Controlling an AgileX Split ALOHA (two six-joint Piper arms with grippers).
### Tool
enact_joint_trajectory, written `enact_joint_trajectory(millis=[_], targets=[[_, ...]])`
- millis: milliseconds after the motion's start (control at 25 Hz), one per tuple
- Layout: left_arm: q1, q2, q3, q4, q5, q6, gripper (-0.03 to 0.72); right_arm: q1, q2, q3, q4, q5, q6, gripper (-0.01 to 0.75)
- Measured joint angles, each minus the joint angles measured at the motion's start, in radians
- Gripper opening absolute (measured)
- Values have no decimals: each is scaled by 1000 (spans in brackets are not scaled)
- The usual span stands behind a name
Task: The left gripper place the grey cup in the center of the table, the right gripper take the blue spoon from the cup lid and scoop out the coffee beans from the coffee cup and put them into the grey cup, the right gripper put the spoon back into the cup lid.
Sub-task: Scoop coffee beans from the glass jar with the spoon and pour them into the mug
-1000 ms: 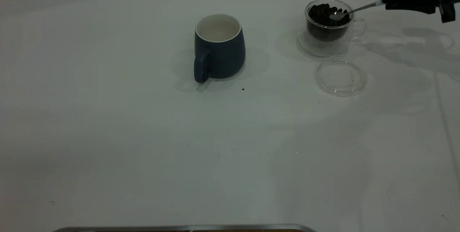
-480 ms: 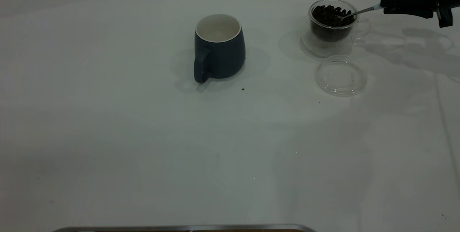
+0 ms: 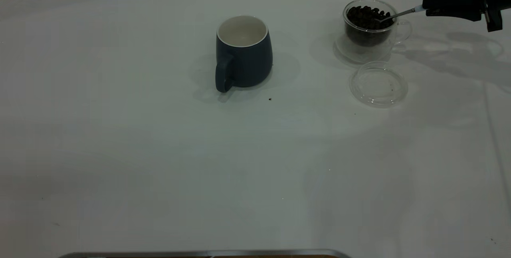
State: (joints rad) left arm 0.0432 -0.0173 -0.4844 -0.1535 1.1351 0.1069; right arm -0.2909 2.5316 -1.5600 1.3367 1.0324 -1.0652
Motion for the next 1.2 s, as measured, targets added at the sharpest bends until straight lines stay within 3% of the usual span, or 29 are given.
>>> enact_joint_trajectory(millis=[720, 1200], targets=[[0, 0, 0, 0, 0, 0, 475, -53, 0, 0, 57, 108, 23, 101], [0, 0, 0, 0, 0, 0, 475, -71, 0, 0, 75, 117, 40, 101]])
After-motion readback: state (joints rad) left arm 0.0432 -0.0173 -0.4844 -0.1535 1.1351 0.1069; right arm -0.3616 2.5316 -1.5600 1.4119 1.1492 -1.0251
